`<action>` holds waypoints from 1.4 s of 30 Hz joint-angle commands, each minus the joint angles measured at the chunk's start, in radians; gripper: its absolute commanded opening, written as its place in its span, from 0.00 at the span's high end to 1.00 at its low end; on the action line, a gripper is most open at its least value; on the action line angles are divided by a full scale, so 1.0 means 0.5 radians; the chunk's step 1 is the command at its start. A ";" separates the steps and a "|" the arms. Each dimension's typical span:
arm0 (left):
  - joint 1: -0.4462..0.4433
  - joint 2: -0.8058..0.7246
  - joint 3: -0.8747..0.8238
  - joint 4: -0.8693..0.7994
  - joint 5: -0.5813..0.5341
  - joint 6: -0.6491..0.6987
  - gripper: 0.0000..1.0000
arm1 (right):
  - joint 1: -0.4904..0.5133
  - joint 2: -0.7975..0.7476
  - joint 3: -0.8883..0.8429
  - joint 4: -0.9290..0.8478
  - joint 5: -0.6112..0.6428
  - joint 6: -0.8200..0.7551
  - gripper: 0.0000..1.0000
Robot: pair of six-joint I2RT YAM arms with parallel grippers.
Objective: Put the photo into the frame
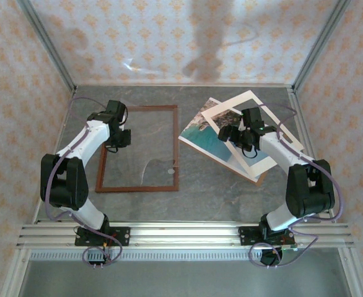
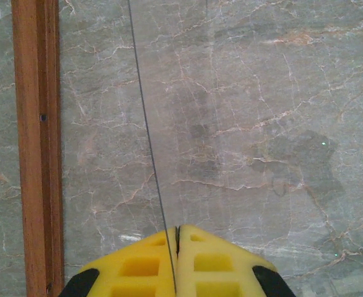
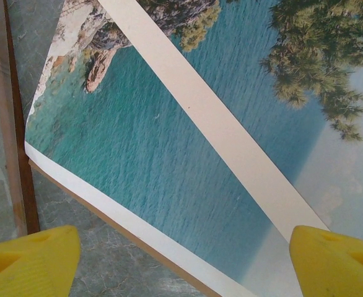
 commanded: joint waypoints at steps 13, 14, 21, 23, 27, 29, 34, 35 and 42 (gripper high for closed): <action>0.025 0.015 -0.033 -0.060 -0.012 0.050 1.00 | 0.014 0.024 0.010 0.024 0.029 -0.033 0.12; 0.027 0.020 -0.034 -0.058 -0.010 0.049 1.00 | 0.015 0.029 0.012 0.022 0.029 -0.036 0.12; 0.027 0.049 -0.035 -0.074 -0.014 0.044 1.00 | 0.015 0.040 0.014 0.020 0.029 -0.039 0.12; 0.028 0.050 -0.036 -0.074 -0.033 0.040 1.00 | 0.015 0.044 0.015 0.016 0.027 -0.039 0.12; 0.031 0.049 -0.038 -0.081 -0.055 0.045 1.00 | 0.013 0.047 0.018 0.020 0.021 -0.036 0.12; 0.040 0.054 -0.032 -0.086 -0.055 0.047 1.00 | 0.015 0.048 0.018 0.019 0.021 -0.037 0.12; 0.049 0.076 -0.014 -0.100 -0.046 0.055 1.00 | 0.013 0.054 0.022 0.015 0.017 -0.036 0.12; 0.049 0.083 -0.011 -0.105 -0.047 0.055 1.00 | 0.015 0.056 0.021 0.016 0.021 -0.037 0.12; 0.058 0.104 0.005 -0.130 -0.022 0.063 1.00 | 0.015 0.069 0.027 0.017 0.013 -0.037 0.12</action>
